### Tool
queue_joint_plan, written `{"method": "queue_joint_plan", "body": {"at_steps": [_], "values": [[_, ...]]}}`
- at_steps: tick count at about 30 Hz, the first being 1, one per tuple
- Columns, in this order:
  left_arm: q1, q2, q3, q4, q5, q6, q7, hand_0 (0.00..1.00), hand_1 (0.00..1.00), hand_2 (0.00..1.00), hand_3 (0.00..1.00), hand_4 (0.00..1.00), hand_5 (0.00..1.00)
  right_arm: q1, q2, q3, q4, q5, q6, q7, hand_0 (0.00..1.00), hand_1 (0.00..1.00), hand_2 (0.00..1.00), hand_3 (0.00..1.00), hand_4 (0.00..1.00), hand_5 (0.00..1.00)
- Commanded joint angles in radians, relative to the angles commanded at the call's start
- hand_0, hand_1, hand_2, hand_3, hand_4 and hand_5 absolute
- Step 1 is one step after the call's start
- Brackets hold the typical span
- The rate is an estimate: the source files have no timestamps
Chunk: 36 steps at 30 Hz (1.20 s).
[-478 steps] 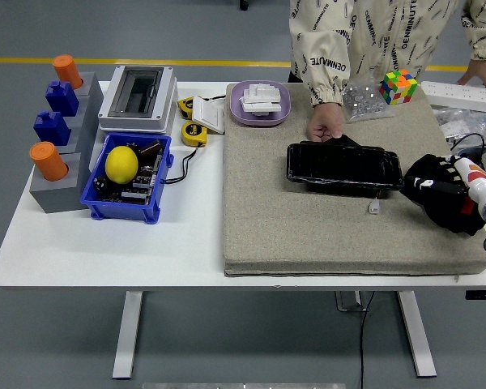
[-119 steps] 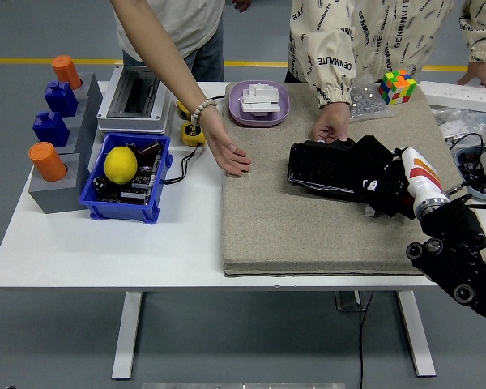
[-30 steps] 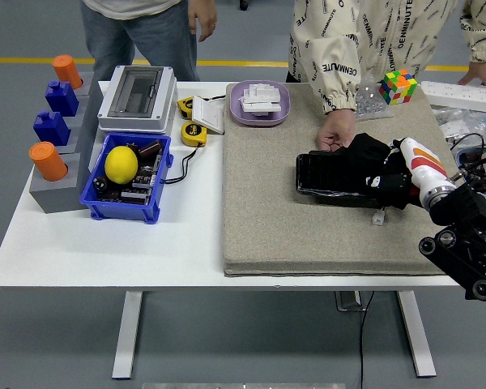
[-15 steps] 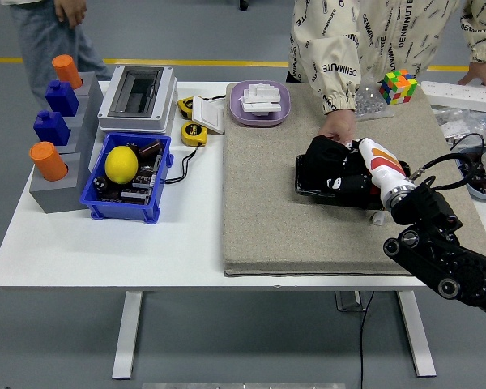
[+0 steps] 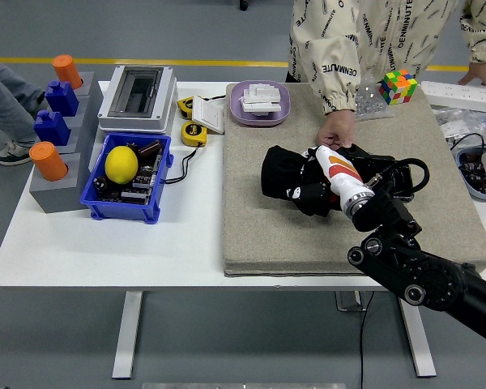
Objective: Pick the rag up,wipe the panel,place it on the desk
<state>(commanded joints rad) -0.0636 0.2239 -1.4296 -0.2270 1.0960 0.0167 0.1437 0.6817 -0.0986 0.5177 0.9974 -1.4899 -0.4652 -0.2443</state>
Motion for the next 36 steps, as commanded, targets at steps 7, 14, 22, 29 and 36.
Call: {"method": "queue_joint_plan", "body": {"at_steps": [7,14,22,29,36], "values": [[0.006,0.001,0.0,0.002,0.0,0.0,0.001,0.605,0.642,0.656,0.56,0.628,0.443,-0.005,-0.023,0.016,-0.011,-0.005,0.003,-0.003,0.286,0.407,0.44,0.478,0.964,0.158],[0.008,0.001,-0.001,0.001,0.0,0.0,0.0,0.608,0.642,0.656,0.56,0.628,0.442,-0.017,-0.069,0.041,-0.013,-0.009,0.007,-0.007,0.285,0.408,0.44,0.478,0.964,0.158],[0.007,-0.001,-0.005,-0.001,0.001,0.0,0.0,0.607,0.642,0.656,0.56,0.628,0.442,-0.042,-0.144,0.083,-0.026,-0.013,0.015,-0.009,0.285,0.408,0.44,0.479,0.964,0.158],[0.011,-0.002,-0.016,0.001,0.004,0.0,0.0,0.607,0.641,0.656,0.561,0.628,0.442,-0.066,-0.222,0.125,-0.033,-0.022,0.024,-0.015,0.286,0.408,0.44,0.479,0.964,0.158],[0.007,-0.005,-0.018,-0.002,0.004,-0.001,-0.001,0.606,0.642,0.656,0.56,0.628,0.442,-0.087,-0.294,0.167,-0.045,-0.028,0.035,-0.019,0.286,0.408,0.44,0.478,0.964,0.159]]}}
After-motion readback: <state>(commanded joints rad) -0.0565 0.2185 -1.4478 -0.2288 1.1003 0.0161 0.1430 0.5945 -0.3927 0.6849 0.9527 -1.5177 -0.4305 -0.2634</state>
